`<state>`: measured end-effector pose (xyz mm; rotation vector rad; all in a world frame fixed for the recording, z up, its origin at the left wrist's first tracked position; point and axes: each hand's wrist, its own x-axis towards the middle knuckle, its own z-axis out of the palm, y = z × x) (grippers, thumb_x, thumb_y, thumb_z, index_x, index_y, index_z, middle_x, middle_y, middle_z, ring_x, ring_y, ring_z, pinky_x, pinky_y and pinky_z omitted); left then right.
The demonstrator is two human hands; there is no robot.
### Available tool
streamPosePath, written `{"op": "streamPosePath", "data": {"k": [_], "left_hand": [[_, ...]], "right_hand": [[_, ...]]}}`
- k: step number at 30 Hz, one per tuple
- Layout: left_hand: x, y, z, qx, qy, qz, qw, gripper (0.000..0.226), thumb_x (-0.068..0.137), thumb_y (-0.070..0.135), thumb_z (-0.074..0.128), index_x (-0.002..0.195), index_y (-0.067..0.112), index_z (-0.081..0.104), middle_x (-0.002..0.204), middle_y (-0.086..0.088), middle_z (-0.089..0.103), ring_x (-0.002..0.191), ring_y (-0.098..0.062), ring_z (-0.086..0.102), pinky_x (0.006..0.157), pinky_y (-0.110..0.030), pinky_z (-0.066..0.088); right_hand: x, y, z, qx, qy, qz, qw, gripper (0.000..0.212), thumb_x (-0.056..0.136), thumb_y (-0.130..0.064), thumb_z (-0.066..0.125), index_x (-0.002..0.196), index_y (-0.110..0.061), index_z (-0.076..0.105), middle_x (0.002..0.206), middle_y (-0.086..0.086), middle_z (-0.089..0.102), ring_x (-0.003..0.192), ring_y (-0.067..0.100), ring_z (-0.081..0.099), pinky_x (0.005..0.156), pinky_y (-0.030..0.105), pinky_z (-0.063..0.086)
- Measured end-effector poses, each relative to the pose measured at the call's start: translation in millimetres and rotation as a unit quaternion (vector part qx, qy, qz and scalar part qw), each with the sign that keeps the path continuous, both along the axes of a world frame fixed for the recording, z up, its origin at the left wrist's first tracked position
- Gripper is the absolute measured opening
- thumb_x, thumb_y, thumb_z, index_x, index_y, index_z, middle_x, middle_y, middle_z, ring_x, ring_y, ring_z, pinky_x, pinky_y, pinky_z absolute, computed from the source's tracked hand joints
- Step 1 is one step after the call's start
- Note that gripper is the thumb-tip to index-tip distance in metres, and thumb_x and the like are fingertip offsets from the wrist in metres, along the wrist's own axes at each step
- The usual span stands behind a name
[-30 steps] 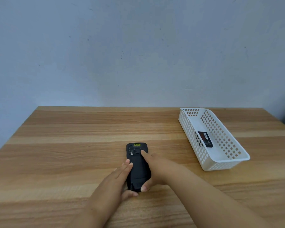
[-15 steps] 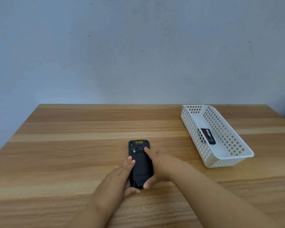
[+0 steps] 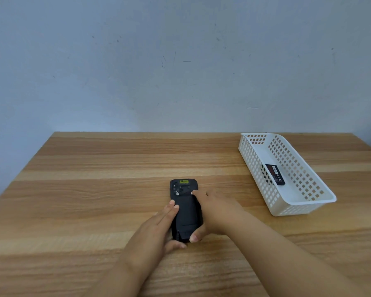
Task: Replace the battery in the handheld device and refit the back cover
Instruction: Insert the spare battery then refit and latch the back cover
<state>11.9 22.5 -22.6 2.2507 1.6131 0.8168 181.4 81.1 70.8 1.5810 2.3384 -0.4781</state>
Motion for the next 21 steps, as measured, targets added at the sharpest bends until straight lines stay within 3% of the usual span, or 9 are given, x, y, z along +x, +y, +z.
{"op": "streamPosePath", "data": {"k": [5, 8, 11, 14, 16, 19, 21], "left_hand": [[1.0, 0.9, 1.2, -0.001, 0.006, -0.001, 1.0, 0.086, 0.065, 0.074, 0.04, 0.133, 0.022, 0.03, 0.141, 0.003, 0.029, 0.128, -0.002, 0.02, 0.101, -0.041, 0.034], [1.6, 0.9, 2.6, -0.007, 0.013, -0.004, 1.0, 0.088, 0.068, 0.079, 0.029, 0.132, 0.018, 0.036, 0.14, 0.0, 0.035, 0.127, -0.004, 0.026, 0.1, -0.024, 0.031], [1.6, 1.0, 3.4, -0.024, 0.007, -0.001, 1.0, 0.085, 0.066, 0.073, 0.039, 0.131, 0.018, 0.036, 0.139, -0.002, 0.035, 0.124, -0.009, 0.037, 0.101, -0.014, 0.019], [0.3, 1.7, 9.8, -0.025, 0.051, -0.002, 0.998, 0.087, 0.066, 0.075, 0.039, 0.13, 0.017, 0.037, 0.14, -0.005, 0.039, 0.124, -0.013, 0.04, 0.1, -0.017, 0.026], [-1.7, 3.4, 24.2, -0.036, 0.093, -0.007, 0.995, 0.1, 0.058, 0.085, 0.033, 0.133, 0.019, 0.036, 0.144, -0.001, 0.036, 0.128, -0.014, 0.037, 0.102, -0.023, 0.029], [-4.8, 10.1, 51.4, -0.096, 0.179, -0.016, 0.979, 0.104, 0.056, 0.081, 0.046, 0.139, 0.026, 0.02, 0.149, 0.009, 0.021, 0.133, -0.011, 0.024, 0.106, -0.026, 0.021], [-3.7, 17.9, 62.1, -0.113, 0.244, -0.011, 0.963, 0.107, 0.059, 0.077, 0.053, 0.142, 0.026, 0.008, 0.15, 0.006, 0.016, 0.134, -0.014, 0.018, 0.108, -0.03, 0.017]], "right_hand": [[-1.0, 1.2, -1.9, 0.007, 0.015, -0.003, 1.0, 0.106, 0.054, -0.054, 0.081, 0.141, -0.023, 0.028, 0.141, 0.0, 0.042, 0.132, 0.025, 0.035, 0.11, 0.04, 0.027], [-1.0, 2.8, -3.6, 0.011, 0.008, 0.002, 1.0, 0.107, 0.052, -0.056, 0.08, 0.14, -0.023, 0.028, 0.14, 0.001, 0.043, 0.132, 0.026, 0.035, 0.112, 0.041, 0.025], [-0.2, 3.9, -7.2, 0.014, 0.006, 0.006, 1.0, 0.11, 0.05, -0.059, 0.079, 0.14, -0.024, 0.028, 0.14, 0.0, 0.043, 0.132, 0.024, 0.036, 0.113, 0.041, 0.023], [0.9, 4.8, -9.7, 0.014, 0.009, 0.007, 1.0, 0.113, 0.05, -0.061, 0.078, 0.142, -0.025, 0.024, 0.141, -0.001, 0.042, 0.132, 0.023, 0.035, 0.113, 0.041, 0.021], [1.9, 4.0, -9.6, 0.009, 0.01, 0.003, 1.0, 0.115, 0.051, -0.061, 0.078, 0.144, -0.025, 0.02, 0.143, 0.0, 0.039, 0.135, 0.024, 0.032, 0.115, 0.042, 0.018], [2.8, 3.0, -8.6, -0.003, 0.013, -0.003, 1.0, 0.116, 0.053, -0.059, 0.078, 0.146, -0.025, 0.017, 0.146, 0.001, 0.037, 0.137, 0.024, 0.03, 0.116, 0.046, 0.013], [2.2, 3.3, -8.1, -0.006, 0.014, -0.003, 1.0, 0.116, 0.053, -0.059, 0.078, 0.146, -0.025, 0.017, 0.147, 0.001, 0.036, 0.137, 0.024, 0.03, 0.116, 0.047, 0.012]]}}
